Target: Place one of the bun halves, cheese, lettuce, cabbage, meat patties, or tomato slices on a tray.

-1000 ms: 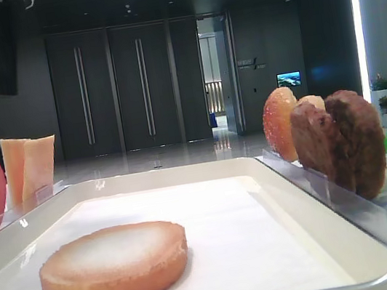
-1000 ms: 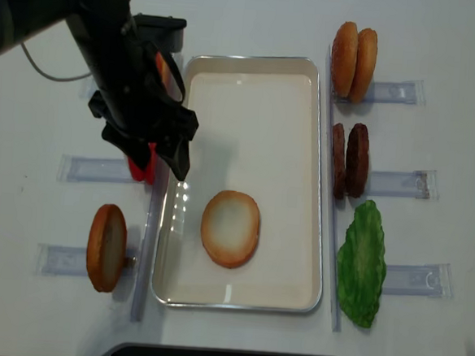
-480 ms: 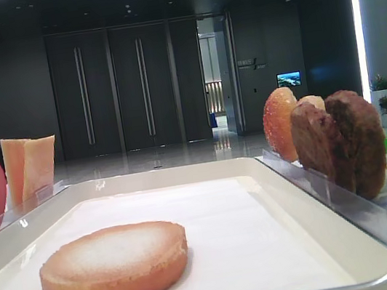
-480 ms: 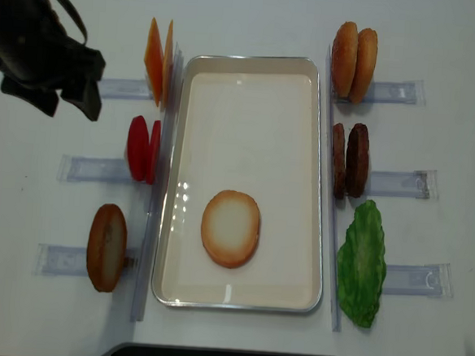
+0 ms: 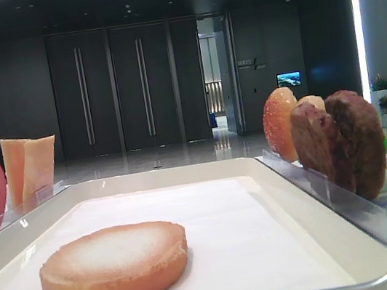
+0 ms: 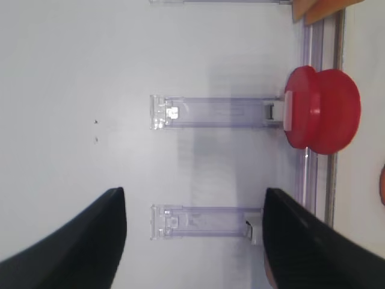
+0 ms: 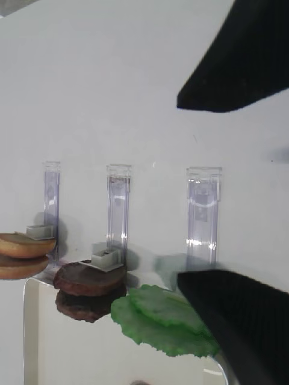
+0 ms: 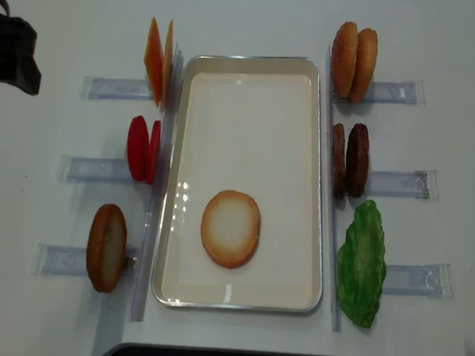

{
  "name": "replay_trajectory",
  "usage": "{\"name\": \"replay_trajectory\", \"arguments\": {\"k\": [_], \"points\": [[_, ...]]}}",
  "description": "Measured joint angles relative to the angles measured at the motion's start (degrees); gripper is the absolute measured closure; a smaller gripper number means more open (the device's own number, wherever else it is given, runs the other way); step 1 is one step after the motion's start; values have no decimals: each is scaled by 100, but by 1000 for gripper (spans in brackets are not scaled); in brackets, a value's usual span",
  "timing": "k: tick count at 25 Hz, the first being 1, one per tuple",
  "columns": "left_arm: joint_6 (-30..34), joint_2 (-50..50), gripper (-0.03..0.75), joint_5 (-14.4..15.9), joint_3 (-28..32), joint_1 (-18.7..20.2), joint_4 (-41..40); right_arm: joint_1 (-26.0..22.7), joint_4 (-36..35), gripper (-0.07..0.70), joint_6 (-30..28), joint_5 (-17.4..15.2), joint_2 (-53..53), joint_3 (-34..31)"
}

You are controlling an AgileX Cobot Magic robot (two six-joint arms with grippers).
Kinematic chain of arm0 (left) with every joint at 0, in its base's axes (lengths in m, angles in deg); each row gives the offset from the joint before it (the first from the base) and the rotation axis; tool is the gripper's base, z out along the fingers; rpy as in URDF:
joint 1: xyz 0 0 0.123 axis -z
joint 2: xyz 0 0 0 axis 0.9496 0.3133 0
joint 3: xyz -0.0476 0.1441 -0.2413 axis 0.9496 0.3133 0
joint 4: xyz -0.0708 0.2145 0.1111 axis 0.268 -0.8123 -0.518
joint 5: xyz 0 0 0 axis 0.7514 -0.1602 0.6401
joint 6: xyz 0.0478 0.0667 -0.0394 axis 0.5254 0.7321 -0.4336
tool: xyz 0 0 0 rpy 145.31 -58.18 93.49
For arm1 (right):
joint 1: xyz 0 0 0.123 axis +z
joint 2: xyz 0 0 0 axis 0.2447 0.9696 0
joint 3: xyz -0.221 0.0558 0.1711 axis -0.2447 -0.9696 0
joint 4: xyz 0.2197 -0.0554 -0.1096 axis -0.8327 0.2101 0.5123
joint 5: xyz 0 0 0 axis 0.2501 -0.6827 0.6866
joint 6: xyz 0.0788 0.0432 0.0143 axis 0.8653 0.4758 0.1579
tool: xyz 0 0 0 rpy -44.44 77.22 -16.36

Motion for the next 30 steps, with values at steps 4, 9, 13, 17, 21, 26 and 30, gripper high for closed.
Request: {"name": "replay_trajectory", "arguments": {"k": [4, 9, 13, 17, 21, 26, 30], "points": [[0, -928, 188, 52, 637, -4, 147, 0, 0, 113, 0, 0, 0, 0], [-5, -2317, 190, 105, 1494, -4, 388, 0, -4, 113, 0, 0, 0, 0], [-5, -3658, 190, 127, 2201, -4, 406, 0, -4, 113, 0, 0, 0, 0], [-5, -4975, 192, 151, 2893, -4, 396, 0, -4, 113, 0, 0, 0, 0], [-5, -6116, 192, 205, 3480, -4, 326, 0, -4, 113, 0, 0, 0, 0], [-5, -7165, 192, 230, 3890, -4, 289, 0, -4, 113, 0, 0, 0, 0], [-5, -7471, 192, 230, 3936, -4, 208, 0, -6, 113, 0, 0, 0, 0]]}}
